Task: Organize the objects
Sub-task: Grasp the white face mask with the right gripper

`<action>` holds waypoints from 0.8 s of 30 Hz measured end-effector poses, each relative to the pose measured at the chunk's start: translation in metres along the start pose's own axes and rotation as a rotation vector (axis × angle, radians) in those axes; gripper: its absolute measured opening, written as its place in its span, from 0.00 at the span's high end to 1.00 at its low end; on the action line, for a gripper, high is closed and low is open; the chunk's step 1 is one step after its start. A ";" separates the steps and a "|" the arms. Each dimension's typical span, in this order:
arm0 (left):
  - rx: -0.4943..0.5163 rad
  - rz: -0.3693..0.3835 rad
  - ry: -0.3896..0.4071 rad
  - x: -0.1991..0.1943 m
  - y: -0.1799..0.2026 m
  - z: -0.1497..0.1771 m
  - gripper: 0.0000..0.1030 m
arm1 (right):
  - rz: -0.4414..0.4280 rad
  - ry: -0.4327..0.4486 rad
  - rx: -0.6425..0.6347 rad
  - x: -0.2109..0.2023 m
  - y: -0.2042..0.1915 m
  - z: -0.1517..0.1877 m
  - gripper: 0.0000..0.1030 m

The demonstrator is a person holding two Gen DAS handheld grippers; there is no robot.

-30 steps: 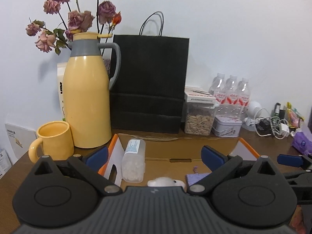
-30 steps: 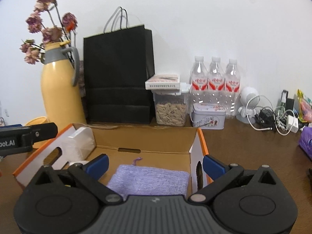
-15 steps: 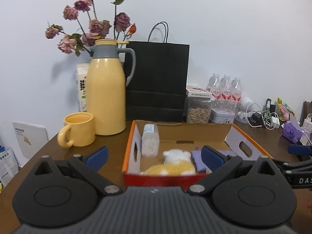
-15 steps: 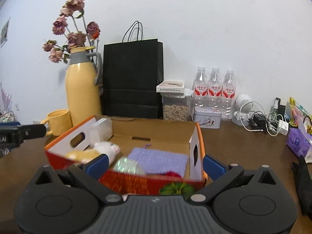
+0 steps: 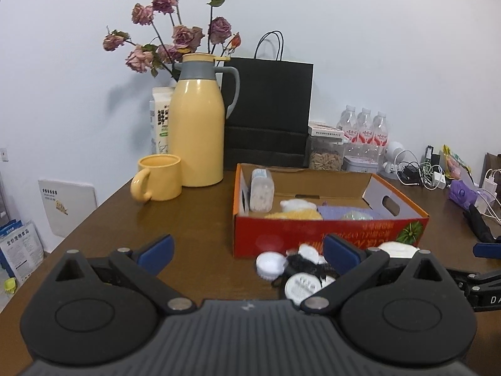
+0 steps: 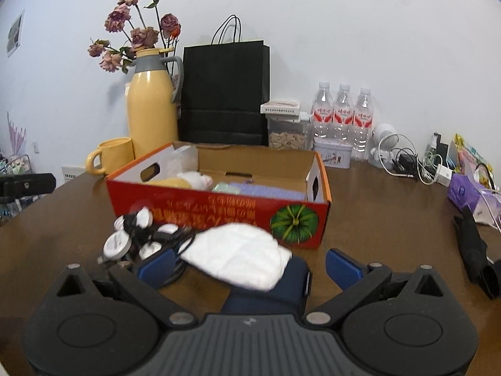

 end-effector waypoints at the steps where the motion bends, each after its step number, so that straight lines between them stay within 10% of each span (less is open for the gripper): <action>1: -0.003 -0.003 -0.002 -0.003 -0.001 0.002 0.00 | 0.001 -0.006 0.001 -0.003 -0.001 0.003 0.00; 24: -0.021 -0.001 -0.067 -0.015 -0.011 0.030 0.00 | -0.017 -0.077 -0.029 0.019 0.000 0.027 0.00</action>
Point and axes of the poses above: each gripper's, at about its wrist camera, not at the fingertips, and x roughly the way its jaws point, y to its right, z to its underside, the point moved 4 cm from there along x, roughly the way its jaws point, and after that the axes turned 11 degrees about -x, right-handed, at the moved point
